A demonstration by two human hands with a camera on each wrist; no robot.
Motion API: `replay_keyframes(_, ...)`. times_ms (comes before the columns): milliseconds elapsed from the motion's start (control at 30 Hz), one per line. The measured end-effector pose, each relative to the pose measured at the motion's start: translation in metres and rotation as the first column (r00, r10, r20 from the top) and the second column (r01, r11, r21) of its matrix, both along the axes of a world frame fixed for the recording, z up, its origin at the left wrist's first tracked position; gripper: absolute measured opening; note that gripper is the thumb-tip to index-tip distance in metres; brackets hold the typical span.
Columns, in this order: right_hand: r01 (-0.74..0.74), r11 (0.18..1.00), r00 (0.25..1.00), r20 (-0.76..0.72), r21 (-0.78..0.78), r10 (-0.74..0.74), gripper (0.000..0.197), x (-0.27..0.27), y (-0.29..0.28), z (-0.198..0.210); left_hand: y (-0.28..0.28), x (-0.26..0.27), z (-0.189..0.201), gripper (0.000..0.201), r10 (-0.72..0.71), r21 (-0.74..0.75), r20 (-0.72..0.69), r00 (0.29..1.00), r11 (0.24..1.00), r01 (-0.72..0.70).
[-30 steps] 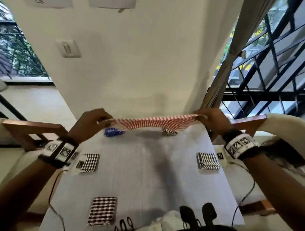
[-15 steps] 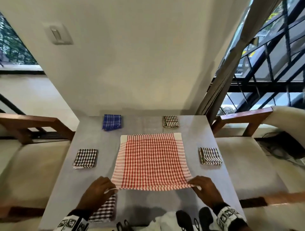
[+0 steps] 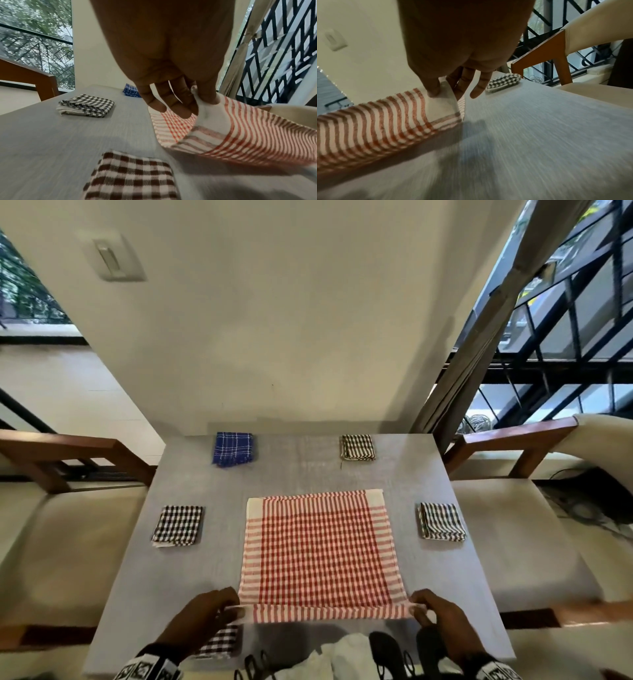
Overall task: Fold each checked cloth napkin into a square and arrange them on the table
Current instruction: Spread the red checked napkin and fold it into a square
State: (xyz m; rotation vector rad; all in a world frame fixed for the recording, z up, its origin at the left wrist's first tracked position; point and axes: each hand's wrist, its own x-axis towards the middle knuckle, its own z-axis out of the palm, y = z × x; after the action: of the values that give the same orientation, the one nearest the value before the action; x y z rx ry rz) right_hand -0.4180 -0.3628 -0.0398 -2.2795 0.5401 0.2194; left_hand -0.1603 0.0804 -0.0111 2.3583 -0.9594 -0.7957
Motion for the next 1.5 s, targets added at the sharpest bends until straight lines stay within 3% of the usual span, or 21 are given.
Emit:
replay_keyframes(67, 0.047, 0.999, 0.997, 0.058, 0.005, -0.047, 0.009, 0.011, -0.007, 0.010, -0.008, 0.011, 0.014, 0.008, 0.013, 0.006, -0.012, 1.000, 1.000, -0.013)
replay_keyframes(167, 0.115, 0.993, 0.981, 0.154, 0.025, -0.117, 0.008, 0.033, -0.017, 0.022, -0.020, 0.031, 0.030, 0.015, 0.069, -0.019, 0.031, 0.997, 0.997, -0.069)
replay_keyframes(333, 0.257, 0.960, 0.935, 0.224, 0.111, -0.276, 0.011, 0.086, -0.038, 0.029, -0.045, 0.076, 0.032, 0.009, 0.289, -0.164, 0.007, 0.957, 0.945, -0.284)
replay_keyframes(467, 0.318, 0.939, 0.915, 0.220, 0.128, -0.339, 0.006, 0.137, -0.053, 0.018, -0.067, 0.111, 0.012, 0.004, 0.490, -0.222, -0.131, 0.862, 0.833, -0.507)
replay_keyframes(533, 0.378, 0.916, 0.895, 0.201, 0.134, -0.399, 0.004, 0.162, -0.060, 0.005, -0.079, 0.126, -0.001, 0.008, 0.586, -0.217, -0.228, 0.778, 0.748, -0.627)
replay_keyframes(633, 0.441, 0.887, 0.883, 0.112, 0.133, -0.456, 0.004, 0.197, -0.070, -0.014, -0.093, 0.152, -0.029, 0.008, 0.699, -0.158, -0.308, 0.646, 0.632, -0.759)
replay_keyframes(700, 0.476, 0.868, 0.871, 0.061, 0.137, -0.487, 0.008, 0.219, -0.074, -0.022, -0.098, 0.168, -0.052, 0.006, 0.736, -0.108, -0.310, 0.601, 0.601, -0.792)
replay_keyframes(833, 0.474, 0.881, 0.881, -0.012, -0.008, -0.474, 0.025, 0.251, -0.078, -0.034, -0.099, 0.190, -0.094, 0.007, 0.779, -0.039, -0.224, 0.585, 0.593, -0.804)
replay_keyframes(1033, 0.404, 0.889, 0.900, -0.081, -0.215, -0.429, 0.028, 0.276, -0.075, -0.046, -0.116, 0.185, -0.082, 0.010, 0.805, 0.014, -0.063, 0.590, 0.591, -0.806)
replay_keyframes(1267, 0.429, 0.869, 0.881, -0.097, -0.246, -0.463, 0.035, 0.281, -0.073, -0.051, -0.124, 0.182, -0.073, 0.015, 0.791, 0.119, 0.009, 0.611, 0.606, -0.786)
replay_keyframes(1333, 0.440, 0.852, 0.880, -0.052, -0.286, -0.472, 0.031, 0.284, -0.068, -0.047, -0.130, 0.181, -0.066, 0.026, 0.772, 0.145, 0.103, 0.627, 0.612, -0.778)
replay_keyframes(1400, 0.402, 0.840, 0.912, 0.075, -0.364, -0.403, 0.027, 0.286, -0.055, -0.037, -0.141, 0.178, -0.054, 0.039, 0.724, 0.069, 0.273, 0.634, 0.642, -0.763)
replay_keyframes(1500, 0.302, 0.902, 0.937, 0.268, -0.309, -0.222, 0.031, 0.278, -0.015, -0.023, -0.171, 0.155, -0.033, 0.029, 0.573, -0.074, 0.417, 0.705, 0.795, -0.603)
